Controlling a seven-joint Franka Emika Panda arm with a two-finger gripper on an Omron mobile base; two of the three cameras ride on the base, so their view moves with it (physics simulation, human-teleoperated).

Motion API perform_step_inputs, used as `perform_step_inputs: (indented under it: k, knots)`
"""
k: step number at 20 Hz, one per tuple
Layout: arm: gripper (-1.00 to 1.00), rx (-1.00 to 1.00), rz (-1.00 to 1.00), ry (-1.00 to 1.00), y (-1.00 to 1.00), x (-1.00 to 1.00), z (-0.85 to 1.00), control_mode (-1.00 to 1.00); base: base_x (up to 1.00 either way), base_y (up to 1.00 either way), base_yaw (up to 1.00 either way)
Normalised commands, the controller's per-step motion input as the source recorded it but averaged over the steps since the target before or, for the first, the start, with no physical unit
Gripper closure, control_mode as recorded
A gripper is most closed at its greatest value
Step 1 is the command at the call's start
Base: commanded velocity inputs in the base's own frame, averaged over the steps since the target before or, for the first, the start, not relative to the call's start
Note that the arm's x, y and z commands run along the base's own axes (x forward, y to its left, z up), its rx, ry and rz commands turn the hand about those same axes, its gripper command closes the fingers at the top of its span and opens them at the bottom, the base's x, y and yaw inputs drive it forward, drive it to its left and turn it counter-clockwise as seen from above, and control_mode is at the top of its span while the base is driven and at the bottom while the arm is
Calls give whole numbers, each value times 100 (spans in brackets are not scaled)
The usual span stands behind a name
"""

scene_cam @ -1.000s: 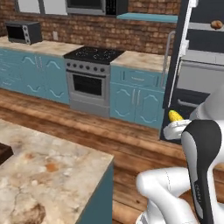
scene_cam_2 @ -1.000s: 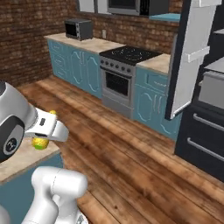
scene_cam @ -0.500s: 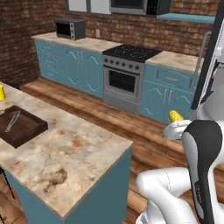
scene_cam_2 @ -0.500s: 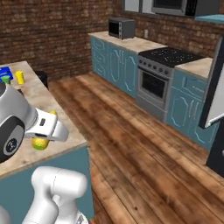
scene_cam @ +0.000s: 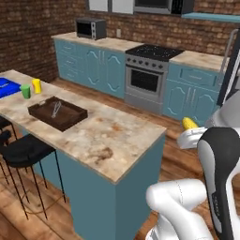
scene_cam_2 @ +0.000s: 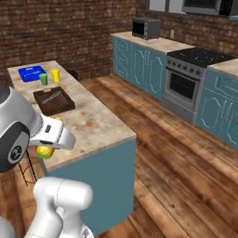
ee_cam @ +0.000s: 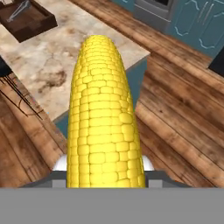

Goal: Gather the avocado and corn from the fridge and place them on a tray on the dining counter. Then gather the chicken drumstick and fish from the fridge and place them on the other tray.

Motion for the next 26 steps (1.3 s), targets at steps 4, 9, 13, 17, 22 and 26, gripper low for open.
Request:
perform_step_inputs:
  k: [4,9,13,17,22,26]
  knots:
    - [100,0,0,0,0,0,0,100,-32,100,-5]
    - [100,0,0,0,0,0,0,100,2,100,-14]
    - [100,0,0,0,0,0,0,100,14,100,-18]
    - [100,0,0,0,0,0,0,100,15,100,-18]
    - [100,0,0,0,0,0,0,100,13,100,-19]
    - [100,0,0,0,0,0,0,100,20,100,-19]
